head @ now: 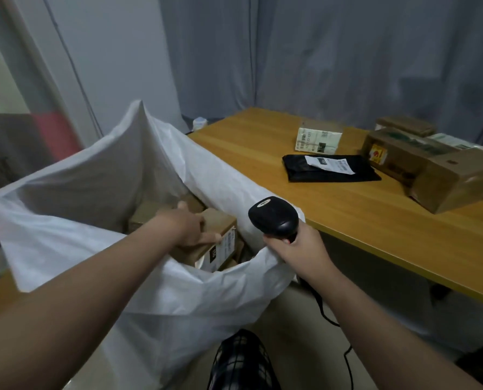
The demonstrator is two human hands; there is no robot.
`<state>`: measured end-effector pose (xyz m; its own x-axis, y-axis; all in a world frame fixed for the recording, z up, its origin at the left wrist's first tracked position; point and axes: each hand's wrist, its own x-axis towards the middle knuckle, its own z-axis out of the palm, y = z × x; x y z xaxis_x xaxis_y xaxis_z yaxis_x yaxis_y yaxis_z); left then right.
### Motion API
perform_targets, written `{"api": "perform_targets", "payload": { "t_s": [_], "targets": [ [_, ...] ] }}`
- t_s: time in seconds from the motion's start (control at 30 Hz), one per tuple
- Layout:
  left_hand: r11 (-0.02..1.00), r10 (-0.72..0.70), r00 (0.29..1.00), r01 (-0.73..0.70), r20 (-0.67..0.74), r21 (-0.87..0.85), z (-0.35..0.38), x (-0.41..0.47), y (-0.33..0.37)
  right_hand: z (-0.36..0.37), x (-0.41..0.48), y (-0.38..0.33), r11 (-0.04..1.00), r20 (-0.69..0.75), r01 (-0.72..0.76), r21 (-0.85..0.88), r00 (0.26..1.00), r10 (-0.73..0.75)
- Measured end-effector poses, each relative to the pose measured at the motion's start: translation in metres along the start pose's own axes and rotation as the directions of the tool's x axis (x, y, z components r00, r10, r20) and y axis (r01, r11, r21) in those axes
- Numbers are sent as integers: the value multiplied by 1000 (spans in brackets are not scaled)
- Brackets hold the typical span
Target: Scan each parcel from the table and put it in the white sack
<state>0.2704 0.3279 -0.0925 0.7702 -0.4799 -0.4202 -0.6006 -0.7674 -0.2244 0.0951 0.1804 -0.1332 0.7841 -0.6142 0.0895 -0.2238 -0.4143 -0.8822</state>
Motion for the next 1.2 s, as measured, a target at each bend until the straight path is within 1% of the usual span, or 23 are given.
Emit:
{"api": "perform_targets", "payload": {
  "t_s": [0.03,0.07,0.13,0.17,0.23,0.3,0.43,0.5,0.57,0.63,0.73,0.8,0.87,0.93,1.0,1.07,1.13,1.2],
  "targets": [
    [1000,19,998,-20,-52,-4,0,0,2,-1,0,3,1000,-16,-7,-6,1000,7],
    [998,49,988,-53,-143,-21,-3,0,5,-3,-1,5,1000,-36,-13,-5,999,13],
    [988,118,941,-144,-317,-59,-11,-3,12,-9,-1,9,999,-76,-22,22,997,24],
    [978,145,916,-190,-374,-86,-16,-4,17,-13,0,10,999,-96,-25,38,995,28],
    [954,183,885,-265,-428,-141,-26,-4,31,-26,2,12,997,-136,-34,63,990,43],
    [933,209,862,-318,-461,-171,-38,-2,50,-45,6,15,991,-185,-41,124,981,64],
    [885,293,772,-442,-564,-145,-65,14,99,-89,15,25,972,-302,-49,230,946,120],
    [877,325,751,-467,-575,-115,-77,30,130,-109,18,31,962,-332,-64,265,931,153],
    [875,342,754,-473,-561,-103,-85,51,160,-125,19,38,947,-338,-95,307,919,202],
    [879,346,779,-464,-523,-109,-89,76,184,-135,20,42,922,-321,-126,365,913,251],
    [924,319,838,-378,-443,-50,-94,111,211,-149,21,50,875,-286,-156,458,906,311],
    [936,298,867,-347,-399,-56,-97,128,222,-158,22,57,845,-286,-169,508,892,350],
    [938,310,862,-346,-400,-20,-98,137,228,-166,23,64,816,-298,-171,553,874,385],
    [946,321,846,-311,-425,96,-100,138,230,-169,22,69,791,-293,-175,587,864,408],
    [920,382,819,-293,-429,261,-105,129,230,-170,21,73,778,-282,-179,602,865,416],
    [852,493,765,-325,-416,411,-110,111,233,-169,20,77,779,-286,-180,600,861,420],
    [773,616,670,-412,-414,483,-108,82,241,-168,18,80,771,-297,-175,612,853,429],
    [711,703,568,-534,-428,458,-98,49,253,-168,14,83,756,-316,-162,635,838,445]
  ]
}}
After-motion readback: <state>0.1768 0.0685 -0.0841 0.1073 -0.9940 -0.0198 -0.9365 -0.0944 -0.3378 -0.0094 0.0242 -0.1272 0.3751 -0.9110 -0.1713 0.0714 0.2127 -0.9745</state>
